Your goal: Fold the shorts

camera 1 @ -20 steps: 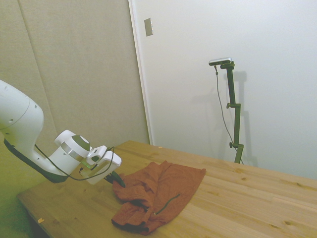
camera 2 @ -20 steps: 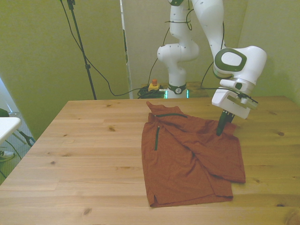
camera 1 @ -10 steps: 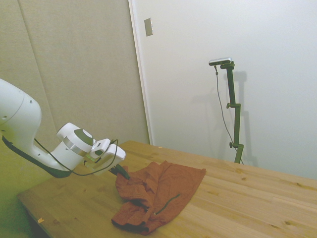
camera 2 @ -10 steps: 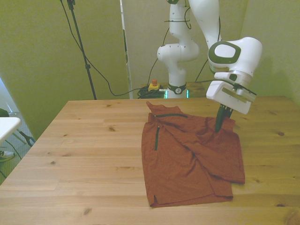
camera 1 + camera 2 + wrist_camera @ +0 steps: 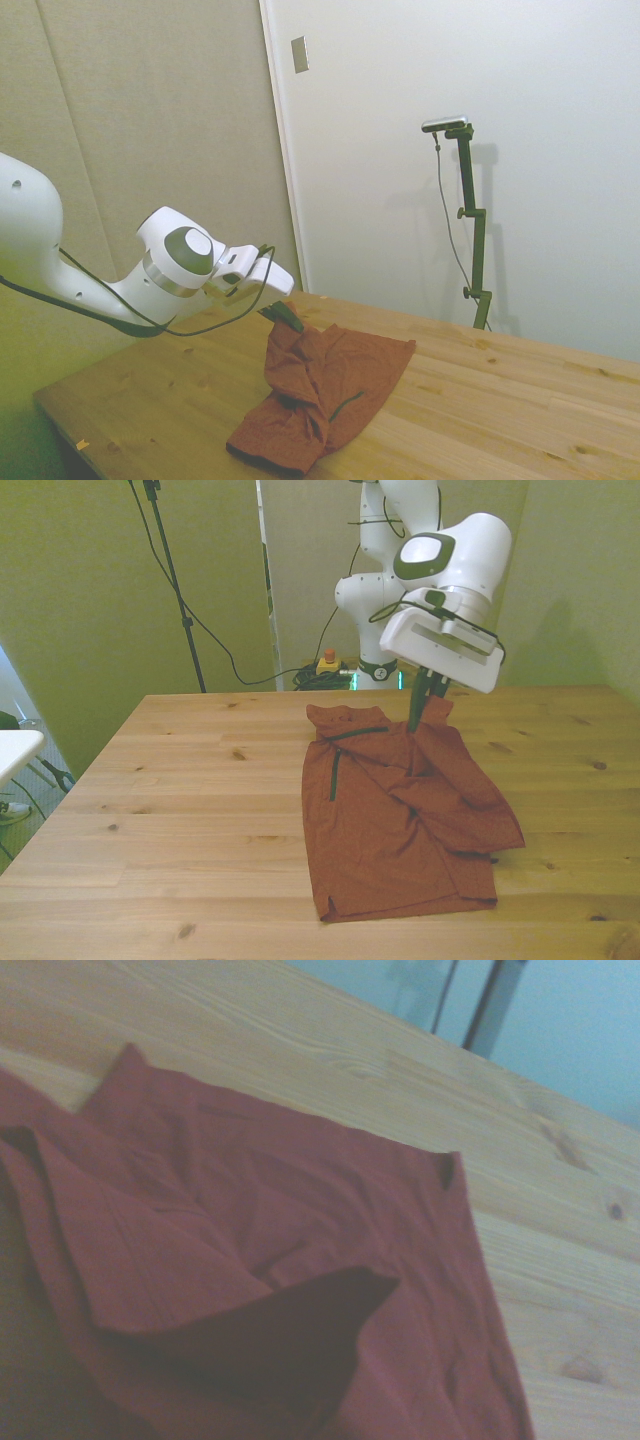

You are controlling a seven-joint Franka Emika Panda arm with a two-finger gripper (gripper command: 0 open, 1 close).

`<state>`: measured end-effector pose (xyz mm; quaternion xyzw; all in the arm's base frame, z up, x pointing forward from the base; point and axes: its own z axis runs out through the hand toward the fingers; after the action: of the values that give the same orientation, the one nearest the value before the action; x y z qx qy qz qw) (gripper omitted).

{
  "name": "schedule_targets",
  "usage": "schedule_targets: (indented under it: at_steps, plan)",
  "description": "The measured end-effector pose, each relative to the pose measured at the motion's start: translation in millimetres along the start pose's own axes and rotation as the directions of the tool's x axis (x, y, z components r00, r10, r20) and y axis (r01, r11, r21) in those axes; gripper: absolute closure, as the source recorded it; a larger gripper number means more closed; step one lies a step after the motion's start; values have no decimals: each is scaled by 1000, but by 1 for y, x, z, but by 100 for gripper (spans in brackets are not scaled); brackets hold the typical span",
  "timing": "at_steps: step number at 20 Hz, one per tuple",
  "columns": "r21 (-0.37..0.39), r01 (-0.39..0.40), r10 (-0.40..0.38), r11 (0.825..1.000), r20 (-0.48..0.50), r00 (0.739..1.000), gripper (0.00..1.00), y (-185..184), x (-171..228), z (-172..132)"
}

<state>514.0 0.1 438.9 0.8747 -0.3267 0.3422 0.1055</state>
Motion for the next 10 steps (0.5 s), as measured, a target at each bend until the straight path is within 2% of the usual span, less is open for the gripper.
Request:
schedule_targets:
  at_steps: [10]
  plan:
    - [-21, -110, 110, 994, 24, 994, 100, 67, 48, 37]
